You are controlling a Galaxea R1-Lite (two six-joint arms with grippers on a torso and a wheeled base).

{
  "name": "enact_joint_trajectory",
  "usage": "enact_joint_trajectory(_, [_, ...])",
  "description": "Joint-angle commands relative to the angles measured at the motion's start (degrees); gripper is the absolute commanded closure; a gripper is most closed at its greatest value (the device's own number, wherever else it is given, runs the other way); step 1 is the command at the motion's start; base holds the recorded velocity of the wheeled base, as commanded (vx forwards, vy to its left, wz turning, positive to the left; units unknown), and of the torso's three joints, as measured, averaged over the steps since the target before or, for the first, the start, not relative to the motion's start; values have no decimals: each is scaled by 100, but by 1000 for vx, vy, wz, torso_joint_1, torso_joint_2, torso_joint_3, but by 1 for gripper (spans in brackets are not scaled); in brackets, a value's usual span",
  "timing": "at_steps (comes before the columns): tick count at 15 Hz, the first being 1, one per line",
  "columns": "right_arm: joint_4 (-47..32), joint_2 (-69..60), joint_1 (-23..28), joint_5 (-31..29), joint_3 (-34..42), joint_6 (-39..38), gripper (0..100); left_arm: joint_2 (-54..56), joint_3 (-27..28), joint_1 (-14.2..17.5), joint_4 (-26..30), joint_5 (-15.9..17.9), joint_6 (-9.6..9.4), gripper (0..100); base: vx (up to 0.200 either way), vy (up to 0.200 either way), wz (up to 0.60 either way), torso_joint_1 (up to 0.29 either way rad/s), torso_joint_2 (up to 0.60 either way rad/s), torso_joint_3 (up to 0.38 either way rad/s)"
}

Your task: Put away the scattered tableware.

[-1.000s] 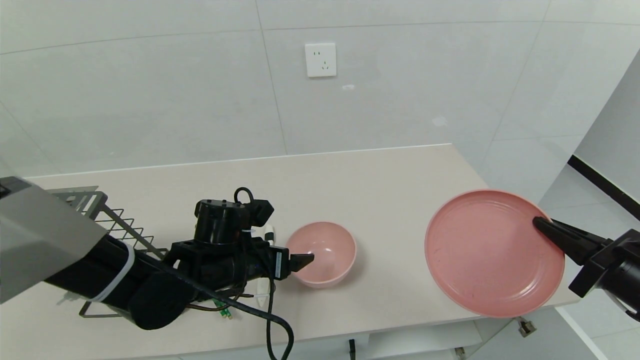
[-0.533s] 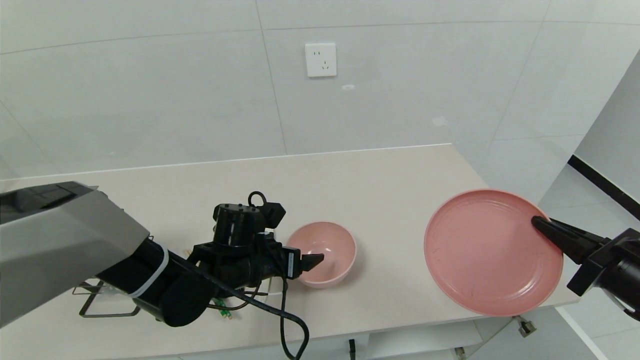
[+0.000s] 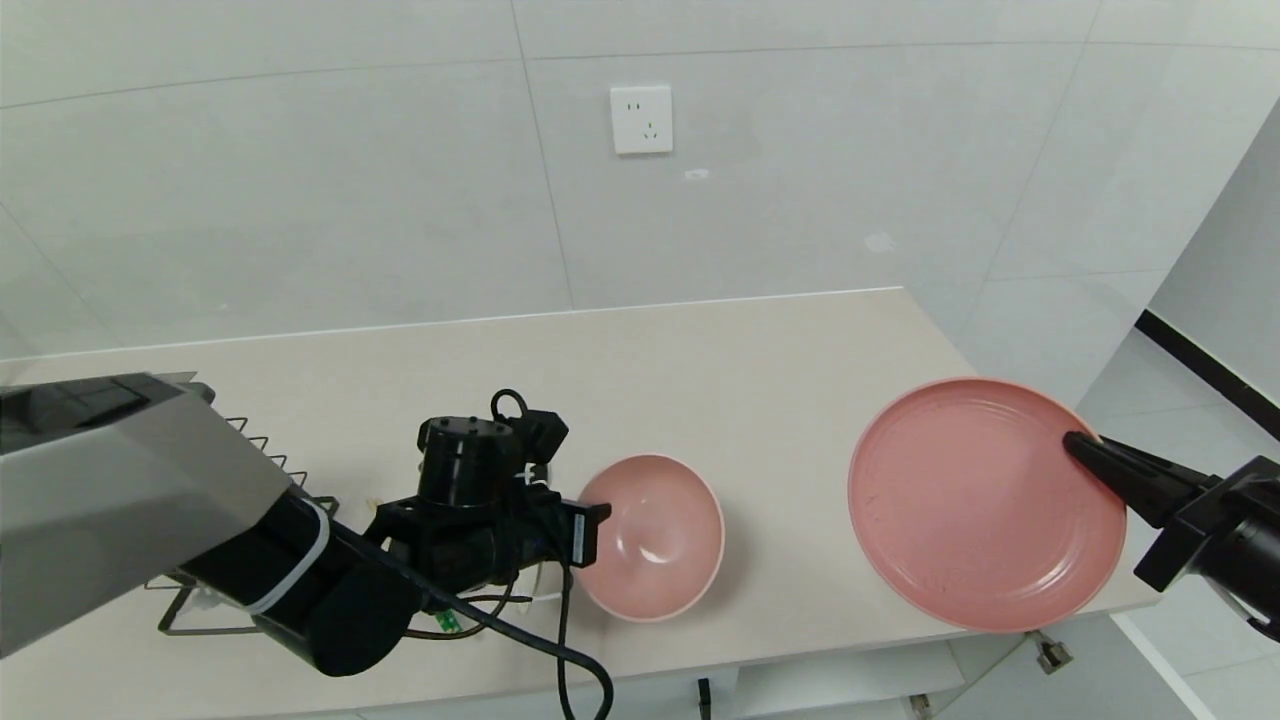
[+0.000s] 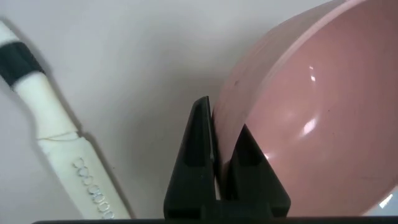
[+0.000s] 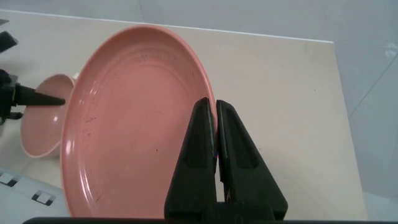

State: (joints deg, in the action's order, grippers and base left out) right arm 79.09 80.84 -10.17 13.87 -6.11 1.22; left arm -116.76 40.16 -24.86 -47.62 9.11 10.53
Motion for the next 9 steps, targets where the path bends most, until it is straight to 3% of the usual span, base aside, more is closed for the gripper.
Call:
enact_joint_trajectory(1, [1,2,-3,1,4,1,100,347,10,-2,-2,3,-16,100,0,0,0,0,0,0])
enact_joint_trajectory(3, [1,11,-3,1,13,1,100,760,-17,7,-468,-146,-438,100,0,0,0,0,0,0])
enact_joint_trajectory(4, [1,20,-3,1,13,1,100,910,-52,7,-652,-208,-526,100,0,0,0,0,0,0])
enact_joint_trajectory(9, [18,46,-3,1,13,1,100,1674,-869,42,-1092,-225,-526,100,0,0,0,0,0,0])
